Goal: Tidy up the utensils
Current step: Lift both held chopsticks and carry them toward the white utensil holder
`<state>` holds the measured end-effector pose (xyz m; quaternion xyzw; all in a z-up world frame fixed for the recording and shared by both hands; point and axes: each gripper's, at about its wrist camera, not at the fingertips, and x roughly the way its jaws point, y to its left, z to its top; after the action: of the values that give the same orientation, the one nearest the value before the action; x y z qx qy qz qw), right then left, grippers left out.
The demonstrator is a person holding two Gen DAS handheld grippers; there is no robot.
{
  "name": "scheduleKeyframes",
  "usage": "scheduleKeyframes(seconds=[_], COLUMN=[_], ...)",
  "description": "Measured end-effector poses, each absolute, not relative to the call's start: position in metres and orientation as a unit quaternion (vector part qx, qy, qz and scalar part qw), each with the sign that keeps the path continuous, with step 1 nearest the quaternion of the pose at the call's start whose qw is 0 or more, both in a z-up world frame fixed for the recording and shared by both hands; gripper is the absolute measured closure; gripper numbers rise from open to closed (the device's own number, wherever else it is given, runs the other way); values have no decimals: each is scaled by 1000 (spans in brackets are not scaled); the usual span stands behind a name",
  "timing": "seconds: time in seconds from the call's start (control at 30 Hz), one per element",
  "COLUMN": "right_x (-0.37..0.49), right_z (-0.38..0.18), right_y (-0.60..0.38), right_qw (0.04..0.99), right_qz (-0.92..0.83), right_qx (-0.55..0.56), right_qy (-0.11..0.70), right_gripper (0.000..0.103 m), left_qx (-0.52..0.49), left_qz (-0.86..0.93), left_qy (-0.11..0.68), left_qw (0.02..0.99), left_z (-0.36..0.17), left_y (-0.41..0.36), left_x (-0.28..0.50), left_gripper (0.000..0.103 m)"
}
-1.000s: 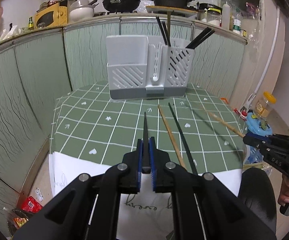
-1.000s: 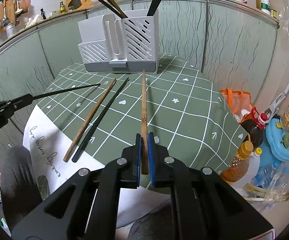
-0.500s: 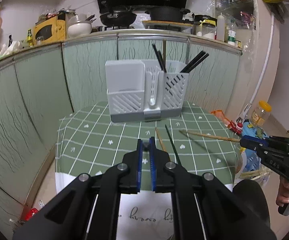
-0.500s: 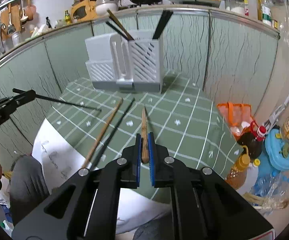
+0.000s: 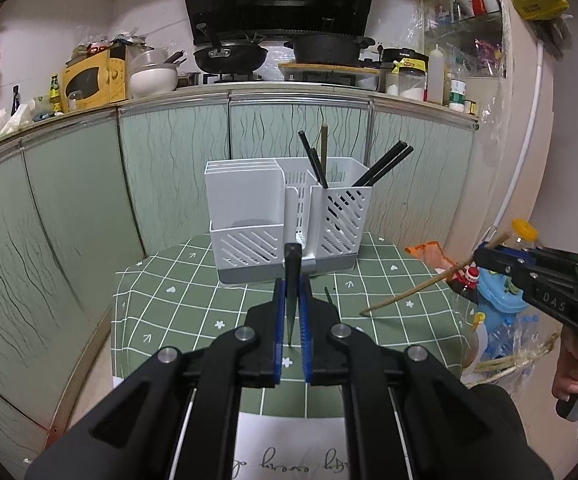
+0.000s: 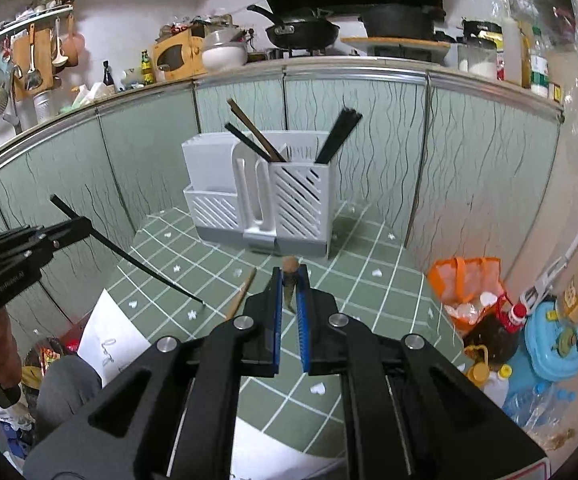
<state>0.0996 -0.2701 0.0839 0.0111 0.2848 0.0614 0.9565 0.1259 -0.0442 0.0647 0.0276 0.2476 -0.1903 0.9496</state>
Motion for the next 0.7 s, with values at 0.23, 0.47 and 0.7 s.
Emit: scheduleKeyframes(seconds=[0.23,0.47,0.7], right_x=[109,116,126], right_z=[103,119,142], right_y=[-270,-273,-279], right_qw=[960,961,962], right_qz=[70,74,76], right_qx=[16,14,17], right_qy=[272,266,262], right_gripper=[97,97,97], left_qx=[25,26,23], left_qz=[-198,-205,-224], left_qy=[246,239,228], left_qw=[949,949,947], left_z=[72,86,110], left_y=[-44,-47,-56], left_x=[132,137,147], left_gripper=[95,95,95])
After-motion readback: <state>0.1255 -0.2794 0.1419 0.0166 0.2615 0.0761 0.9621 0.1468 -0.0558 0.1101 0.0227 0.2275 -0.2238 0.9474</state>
